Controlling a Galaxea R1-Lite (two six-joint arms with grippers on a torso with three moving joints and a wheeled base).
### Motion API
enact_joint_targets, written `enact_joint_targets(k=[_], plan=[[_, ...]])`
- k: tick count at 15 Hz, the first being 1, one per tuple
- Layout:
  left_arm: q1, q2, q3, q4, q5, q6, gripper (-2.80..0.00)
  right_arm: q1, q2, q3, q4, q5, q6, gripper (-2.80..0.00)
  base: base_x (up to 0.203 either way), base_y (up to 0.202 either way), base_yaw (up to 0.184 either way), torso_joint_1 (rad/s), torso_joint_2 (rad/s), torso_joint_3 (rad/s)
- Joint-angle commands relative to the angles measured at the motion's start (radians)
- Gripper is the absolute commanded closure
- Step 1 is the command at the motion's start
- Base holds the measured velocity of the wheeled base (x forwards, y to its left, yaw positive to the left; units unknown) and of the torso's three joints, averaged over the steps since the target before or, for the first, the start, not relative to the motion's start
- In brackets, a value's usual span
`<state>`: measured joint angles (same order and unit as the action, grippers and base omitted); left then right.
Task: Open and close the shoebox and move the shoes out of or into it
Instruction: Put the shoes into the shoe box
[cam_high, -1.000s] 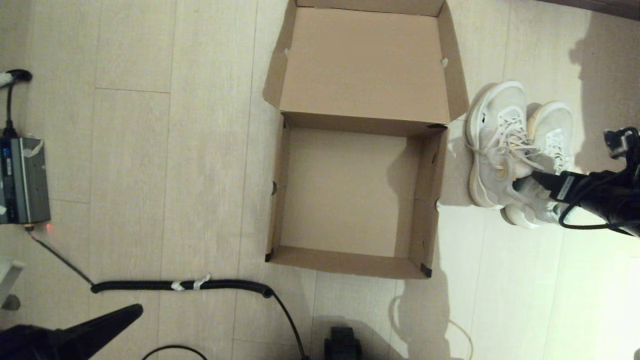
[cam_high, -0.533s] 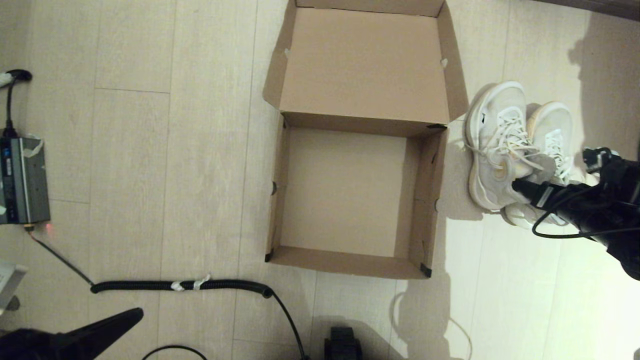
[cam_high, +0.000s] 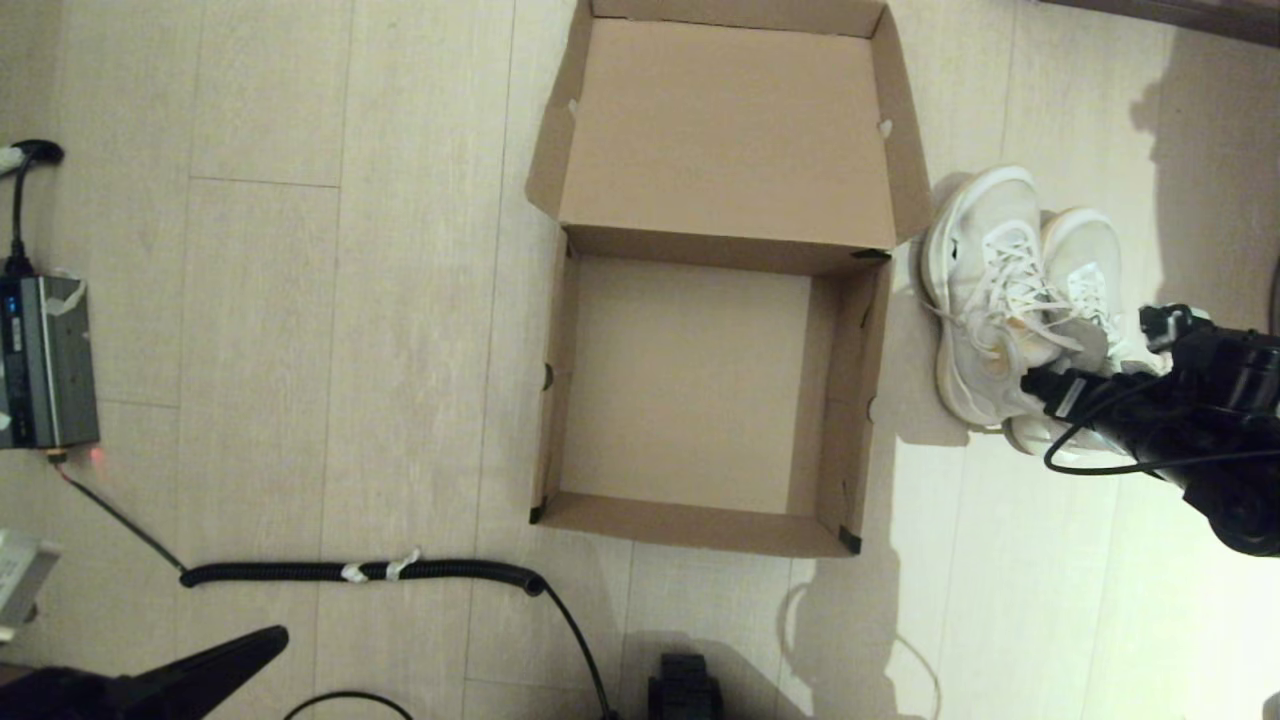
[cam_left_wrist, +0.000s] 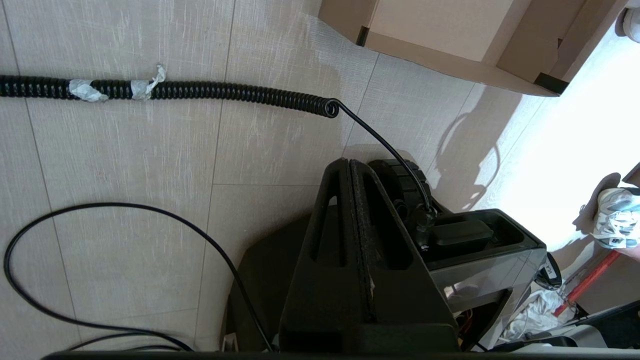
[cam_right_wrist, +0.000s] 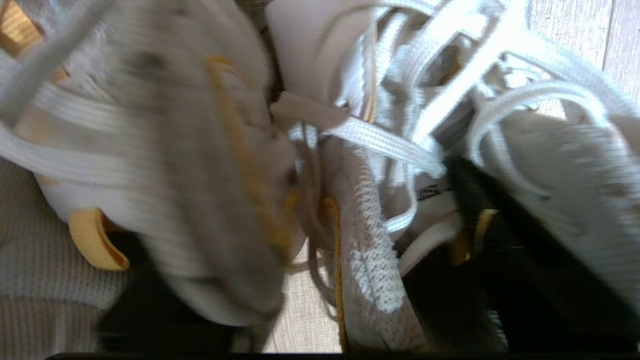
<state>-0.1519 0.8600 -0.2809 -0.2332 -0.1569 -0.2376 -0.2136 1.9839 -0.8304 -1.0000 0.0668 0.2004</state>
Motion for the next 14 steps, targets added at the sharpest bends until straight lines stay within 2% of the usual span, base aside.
enact_joint_targets(k=[1,7,11,14], plan=[[0.0,0.004,-0.003,-0.002,-0.001,-0.002,0.0,0.0,0.03,-0.021,-0.006,-0.002,-0.001,0.0,0.0,0.0,0.0,0.0,0.0,0.0],[0.0,0.001,-0.011,-0.002,-0.001,0.0,0.0,0.014,0.021,-0.025,0.001,-0.005,-0.007,0.0,0.0,0.0,0.0,0.0,0.0,0.0],[0.0,-0.016,-0.011,-0.002,0.005,0.0,0.0,0.013,-0.083,-0.022,0.107,-0.007,-0.007,0.0,0.0,0.0,0.0,0.0,0.0,0.0],[0.0,-0.036,-0.011,0.003,0.007,0.0,0.0,0.013,-0.116,-0.026,0.128,-0.007,-0.009,0.0,0.0,0.0,0.0,0.0,0.0,0.0]])
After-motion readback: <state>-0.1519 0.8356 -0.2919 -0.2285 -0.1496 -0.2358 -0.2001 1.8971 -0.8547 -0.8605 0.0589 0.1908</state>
